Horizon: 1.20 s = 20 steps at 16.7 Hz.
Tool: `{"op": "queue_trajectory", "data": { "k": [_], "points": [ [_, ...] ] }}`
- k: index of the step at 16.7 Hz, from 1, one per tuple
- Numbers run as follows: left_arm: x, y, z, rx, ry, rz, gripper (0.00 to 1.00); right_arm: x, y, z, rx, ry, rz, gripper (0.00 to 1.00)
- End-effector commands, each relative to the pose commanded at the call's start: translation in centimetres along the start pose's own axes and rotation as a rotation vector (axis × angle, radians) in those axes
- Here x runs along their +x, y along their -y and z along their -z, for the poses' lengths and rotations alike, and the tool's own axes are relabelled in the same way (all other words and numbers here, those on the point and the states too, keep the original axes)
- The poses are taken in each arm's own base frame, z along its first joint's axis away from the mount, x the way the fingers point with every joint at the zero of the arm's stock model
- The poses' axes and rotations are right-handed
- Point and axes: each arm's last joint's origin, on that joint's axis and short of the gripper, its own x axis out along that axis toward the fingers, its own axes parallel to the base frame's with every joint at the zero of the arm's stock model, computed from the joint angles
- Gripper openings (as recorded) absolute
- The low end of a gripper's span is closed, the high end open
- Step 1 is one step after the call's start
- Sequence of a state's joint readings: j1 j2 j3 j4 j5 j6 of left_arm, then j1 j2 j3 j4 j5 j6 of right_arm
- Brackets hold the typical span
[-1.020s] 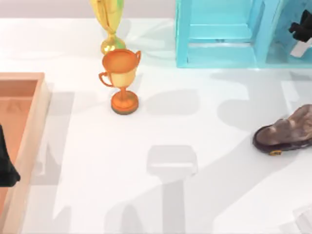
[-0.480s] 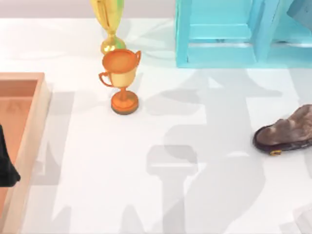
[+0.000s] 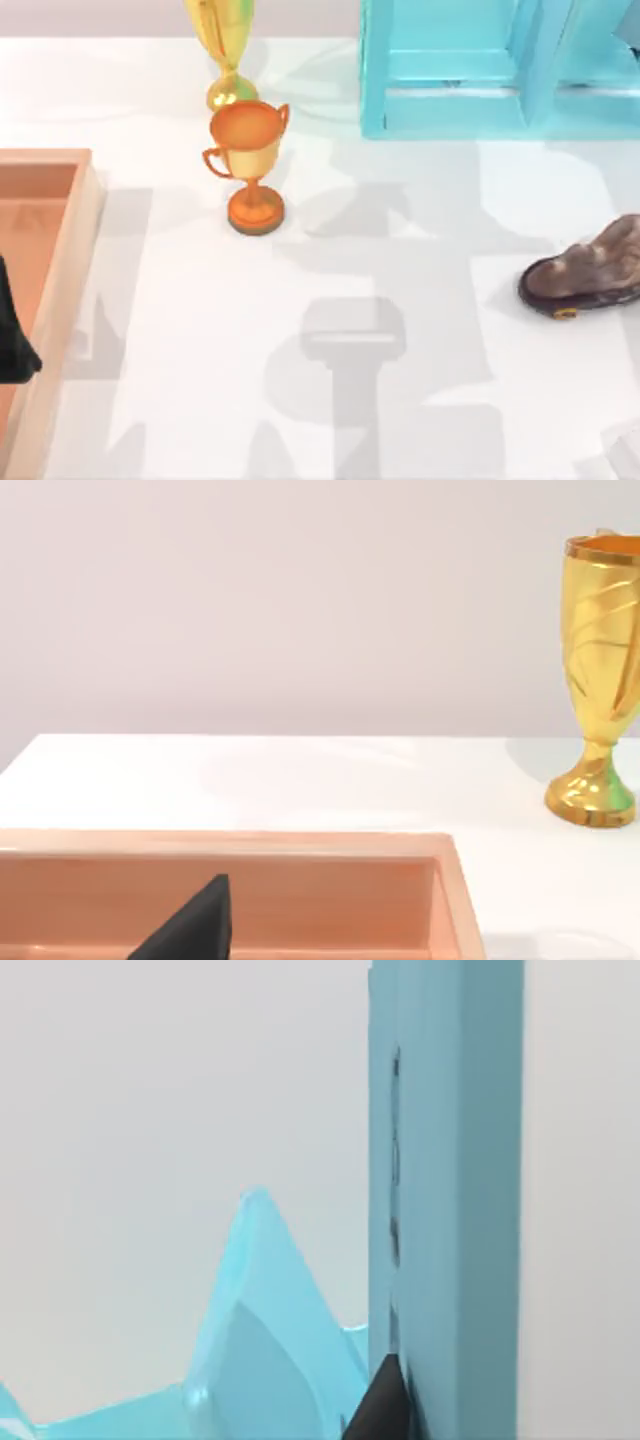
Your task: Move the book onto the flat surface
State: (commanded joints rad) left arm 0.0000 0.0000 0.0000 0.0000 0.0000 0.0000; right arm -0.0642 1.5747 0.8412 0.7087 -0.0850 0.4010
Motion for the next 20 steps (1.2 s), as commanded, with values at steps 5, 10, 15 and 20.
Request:
{"op": "queue_trajectory", "data": {
  "k": [5,10,15,20],
  "points": [
    [0.0,0.0,0.0,0.0,0.0,0.0,1.0,-5.4,-1.2,-2.1,0.006,0.011,-0.003,0.0],
    [0.0,0.0,0.0,0.0,0.0,0.0,1.0,-7.4,-1.3,-2.2,0.009,0.005,0.005,0.0],
    [0.0,0.0,0.0,0.0,0.0,0.0,1.0,-7.1,-1.5,-1.8,0.005,-0.009,0.003,0.0],
    [0.0,0.0,0.0,0.0,0.0,0.0,1.0,-5.5,-5.6,2.9,-0.138,-0.147,-0.04,0.0]
  ]
}}
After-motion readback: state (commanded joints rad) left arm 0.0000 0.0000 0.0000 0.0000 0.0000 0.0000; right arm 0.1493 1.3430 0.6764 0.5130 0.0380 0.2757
